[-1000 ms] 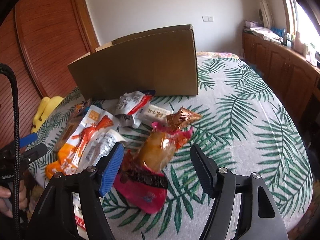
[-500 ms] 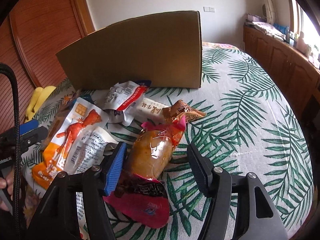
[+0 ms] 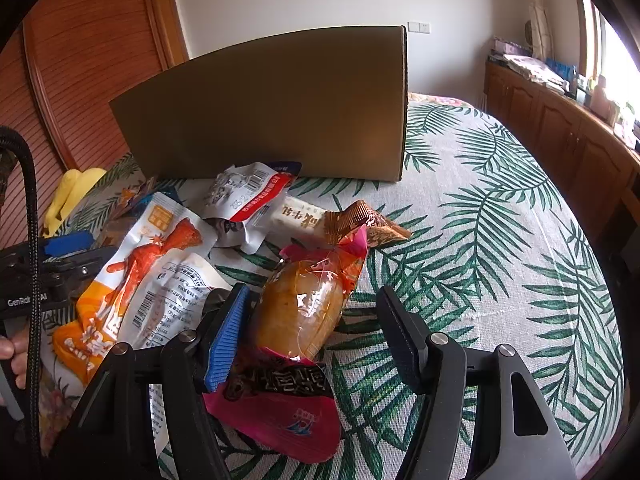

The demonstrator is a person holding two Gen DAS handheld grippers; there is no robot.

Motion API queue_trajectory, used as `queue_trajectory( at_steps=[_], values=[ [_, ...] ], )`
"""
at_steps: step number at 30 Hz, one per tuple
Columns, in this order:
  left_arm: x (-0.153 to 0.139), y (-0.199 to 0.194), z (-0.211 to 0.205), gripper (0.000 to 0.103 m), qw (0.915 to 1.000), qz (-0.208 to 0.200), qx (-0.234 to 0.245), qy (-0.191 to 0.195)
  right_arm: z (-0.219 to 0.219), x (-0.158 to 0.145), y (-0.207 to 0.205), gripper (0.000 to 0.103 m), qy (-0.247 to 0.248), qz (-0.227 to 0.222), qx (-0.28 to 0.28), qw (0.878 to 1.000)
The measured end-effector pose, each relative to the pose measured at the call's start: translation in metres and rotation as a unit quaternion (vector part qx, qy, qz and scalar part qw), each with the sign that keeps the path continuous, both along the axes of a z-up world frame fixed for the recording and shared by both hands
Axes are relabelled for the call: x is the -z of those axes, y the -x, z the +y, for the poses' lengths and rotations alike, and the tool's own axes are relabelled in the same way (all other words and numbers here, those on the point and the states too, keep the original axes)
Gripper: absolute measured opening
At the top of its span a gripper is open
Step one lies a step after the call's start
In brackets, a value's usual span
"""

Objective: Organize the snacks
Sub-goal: 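Lower the left tool onto the clear grain-bar packet while the right tool reaches the red sausage packet, then lift the grain-bar packet with left tool while right tool lifts sausage packet toward box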

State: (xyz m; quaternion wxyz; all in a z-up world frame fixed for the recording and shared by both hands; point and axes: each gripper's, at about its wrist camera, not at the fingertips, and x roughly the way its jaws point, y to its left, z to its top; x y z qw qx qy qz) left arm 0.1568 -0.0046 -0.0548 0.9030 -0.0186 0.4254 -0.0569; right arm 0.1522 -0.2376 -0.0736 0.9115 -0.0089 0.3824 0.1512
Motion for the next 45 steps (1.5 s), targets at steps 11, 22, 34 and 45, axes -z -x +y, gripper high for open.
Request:
queue_trajectory(
  at_steps=[11,22,34,45],
  values=[
    [0.001,-0.006,-0.002,0.056,0.9999,0.003,0.014,-0.006,0.001,0.0,0.001,0.066,0.006,-0.003,0.001,1.0],
    [-0.002,0.005,0.006,0.045,0.9995,-0.013,0.025,0.015,0.0,-0.002,0.0,0.062,0.012,-0.001,-0.008,1.0],
    [-0.024,0.022,0.008,0.044,0.9975,-0.045,0.032,0.045,-0.011,-0.014,0.008,0.04,0.021,0.003,-0.021,1.0],
    [-0.056,0.029,-0.003,0.045,0.9945,-0.076,0.049,0.053,-0.021,-0.034,0.023,0.04,0.011,-0.022,-0.022,0.999]
  ],
)
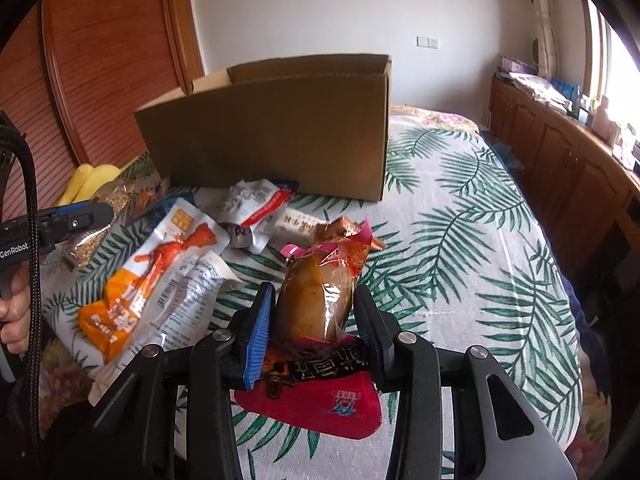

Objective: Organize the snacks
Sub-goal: 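Lift the grain-bar packet with left tool while right tool lifts sausage packet toward box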

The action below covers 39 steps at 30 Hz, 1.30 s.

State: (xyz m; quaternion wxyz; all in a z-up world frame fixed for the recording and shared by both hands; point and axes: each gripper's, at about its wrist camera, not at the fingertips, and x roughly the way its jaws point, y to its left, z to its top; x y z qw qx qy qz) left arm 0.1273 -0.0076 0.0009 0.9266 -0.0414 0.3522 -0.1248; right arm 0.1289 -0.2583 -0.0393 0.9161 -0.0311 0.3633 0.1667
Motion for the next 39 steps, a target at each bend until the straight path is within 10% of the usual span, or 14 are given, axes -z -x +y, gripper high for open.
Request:
queue_trajectory(
  at_steps=[39],
  values=[
    [-0.071,-0.096,0.009,0.045,0.9973,-0.059,-0.014,-0.043,0.039,-0.101,-0.072,0.04,-0.018,-0.098,-0.05,0.994]
  ],
)
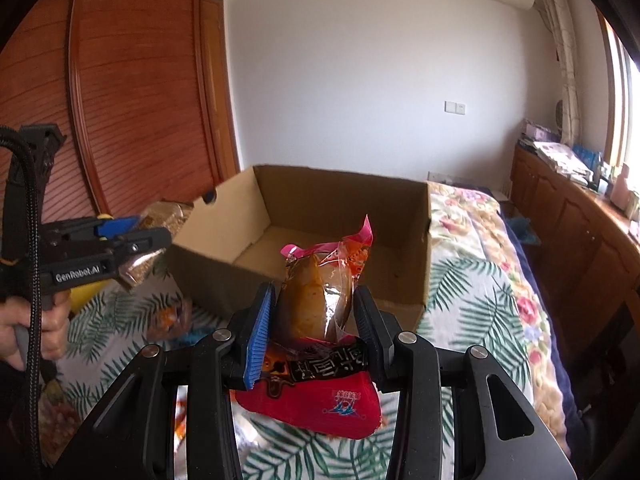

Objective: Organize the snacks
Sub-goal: 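Lift the grain-bar packet with left tool while right tool lifts sausage packet toward box, then open both tools over the box to drop both packets inside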

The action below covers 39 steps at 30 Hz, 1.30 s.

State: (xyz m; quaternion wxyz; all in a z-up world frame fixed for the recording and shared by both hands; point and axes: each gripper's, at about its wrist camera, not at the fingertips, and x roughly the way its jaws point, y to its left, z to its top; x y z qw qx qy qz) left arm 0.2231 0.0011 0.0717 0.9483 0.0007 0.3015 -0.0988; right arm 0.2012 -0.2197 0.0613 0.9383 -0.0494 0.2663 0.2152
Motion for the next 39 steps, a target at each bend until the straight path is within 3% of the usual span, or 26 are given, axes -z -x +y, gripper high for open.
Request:
queue_trajectory(
  at_steps=[12,29,35,36,39],
  values=[
    [-0.005,-0.034,-0.003,0.045,0.9997,0.004,0.025,0.006,0.011,-0.015,-0.043,0.041,-0.015,-0.012,-0.027,0.999],
    [0.024,-0.09,-0.003,0.046,0.9986,0.033,0.023,0.033,0.024,0.016,-0.105,0.041,-0.019,0.016,0.001,1.0],
    [0.032,-0.096,-0.007,0.051,0.9985,0.044,0.021,0.025,0.03,0.022,-0.105,0.042,-0.014,0.022,-0.002,1.0],
    [0.032,-0.095,-0.008,0.055,0.9987,0.042,0.02,0.023,0.03,0.022,-0.105,0.047,-0.015,0.022,-0.002,1.0],
    [0.028,-0.09,-0.01,0.061,0.9992,0.033,0.018,0.016,0.03,0.022,-0.104,0.048,-0.013,0.021,0.001,1.0]
  ],
)
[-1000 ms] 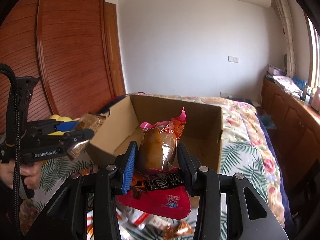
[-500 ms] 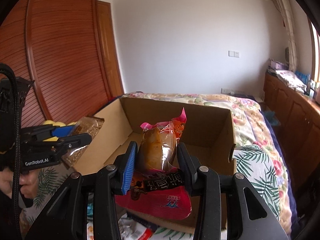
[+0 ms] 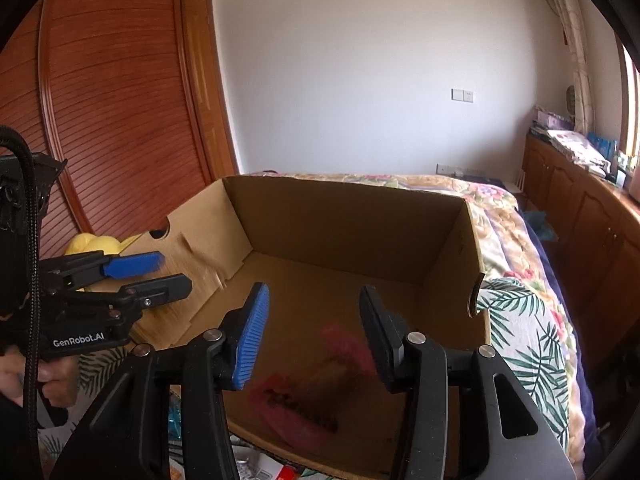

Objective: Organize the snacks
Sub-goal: 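Open both tools over the box to drop both packets inside, then move both tools back over the remaining snack packets on the bed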

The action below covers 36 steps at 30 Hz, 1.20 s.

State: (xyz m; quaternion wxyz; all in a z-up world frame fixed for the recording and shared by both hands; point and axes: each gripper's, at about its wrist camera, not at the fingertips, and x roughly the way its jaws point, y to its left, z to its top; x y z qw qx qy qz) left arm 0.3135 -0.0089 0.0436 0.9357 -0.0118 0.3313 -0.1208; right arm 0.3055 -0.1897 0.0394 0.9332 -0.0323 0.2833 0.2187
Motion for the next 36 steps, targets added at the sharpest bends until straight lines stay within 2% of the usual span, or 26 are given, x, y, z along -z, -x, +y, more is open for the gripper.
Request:
queue_trajectory(
  at_steps=[5,16,23,31,36],
  values=[
    [-0.008,0.013,0.001,0.064,1.0,-0.008,0.0,-0.003,-0.006,-0.006,0.011,0.048,-0.004,-0.008,0.001,1.0],
    [-0.023,0.085,-0.001,0.072,0.9992,-0.036,0.017,-0.006,-0.016,-0.01,0.096,0.048,-0.022,-0.017,-0.002,1.0],
    [-0.009,0.125,0.001,0.072,0.9993,-0.026,0.027,0.002,-0.02,0.005,0.134,0.048,-0.024,-0.009,0.01,1.0],
    [0.014,0.158,-0.001,0.072,0.9991,-0.021,0.031,-0.016,-0.014,0.028,0.156,0.05,-0.028,0.01,0.012,0.999],
    [0.029,0.174,0.003,0.072,0.9994,-0.013,0.034,-0.002,-0.011,0.045,0.17,0.057,-0.032,0.026,0.016,0.999]
  ],
)
